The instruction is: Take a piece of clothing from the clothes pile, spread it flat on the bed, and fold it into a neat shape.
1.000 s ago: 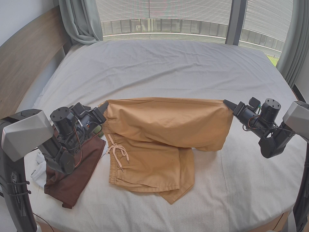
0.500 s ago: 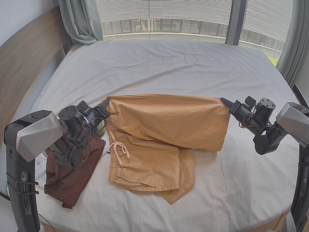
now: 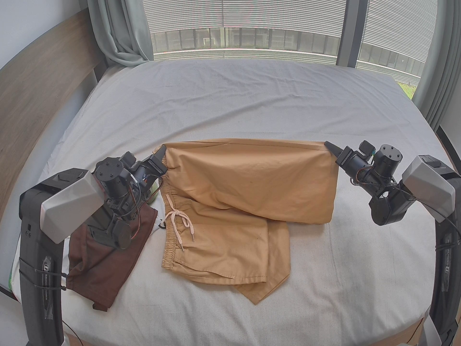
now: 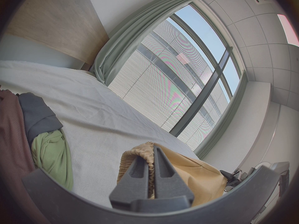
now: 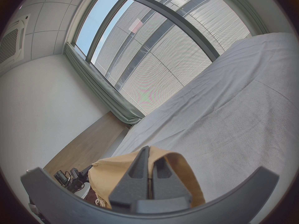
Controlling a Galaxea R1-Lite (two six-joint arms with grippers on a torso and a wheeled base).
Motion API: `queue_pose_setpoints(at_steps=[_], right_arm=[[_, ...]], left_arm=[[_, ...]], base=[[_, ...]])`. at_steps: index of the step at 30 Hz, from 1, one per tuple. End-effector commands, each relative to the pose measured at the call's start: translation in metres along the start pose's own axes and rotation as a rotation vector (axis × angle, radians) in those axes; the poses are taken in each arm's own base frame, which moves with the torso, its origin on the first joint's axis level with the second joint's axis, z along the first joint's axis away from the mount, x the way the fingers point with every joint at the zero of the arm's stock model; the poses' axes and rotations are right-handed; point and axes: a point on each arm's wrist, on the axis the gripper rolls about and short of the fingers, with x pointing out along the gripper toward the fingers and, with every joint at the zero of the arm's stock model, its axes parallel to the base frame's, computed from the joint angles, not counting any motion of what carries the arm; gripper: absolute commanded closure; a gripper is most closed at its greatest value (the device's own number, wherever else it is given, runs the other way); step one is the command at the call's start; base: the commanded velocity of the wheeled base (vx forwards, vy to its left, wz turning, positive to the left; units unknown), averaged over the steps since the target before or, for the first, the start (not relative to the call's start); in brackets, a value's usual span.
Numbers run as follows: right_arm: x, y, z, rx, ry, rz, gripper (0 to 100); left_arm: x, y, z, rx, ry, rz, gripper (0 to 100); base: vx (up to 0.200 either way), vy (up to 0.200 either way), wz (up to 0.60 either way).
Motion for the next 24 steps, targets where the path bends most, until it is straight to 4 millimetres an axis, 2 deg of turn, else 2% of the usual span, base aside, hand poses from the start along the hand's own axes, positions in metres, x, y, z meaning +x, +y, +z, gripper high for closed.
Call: queue_pose_setpoints(at_steps=[1,24], right_arm=[[0.006,-0.008,-0.006,-0.001,-0.002,0.003,100],[0.02,-0.013,-0.001,-0.015,-0.022,0.02,100]], left_arm=[[0.002,0.004,-0.004,-0.001,0.004,0.003,100],[0.01,0.011,-0.006,0.001,-0.003,0.0,100]], base=[[0.0,0.0,0.0],[0.0,0.0,0.0]])
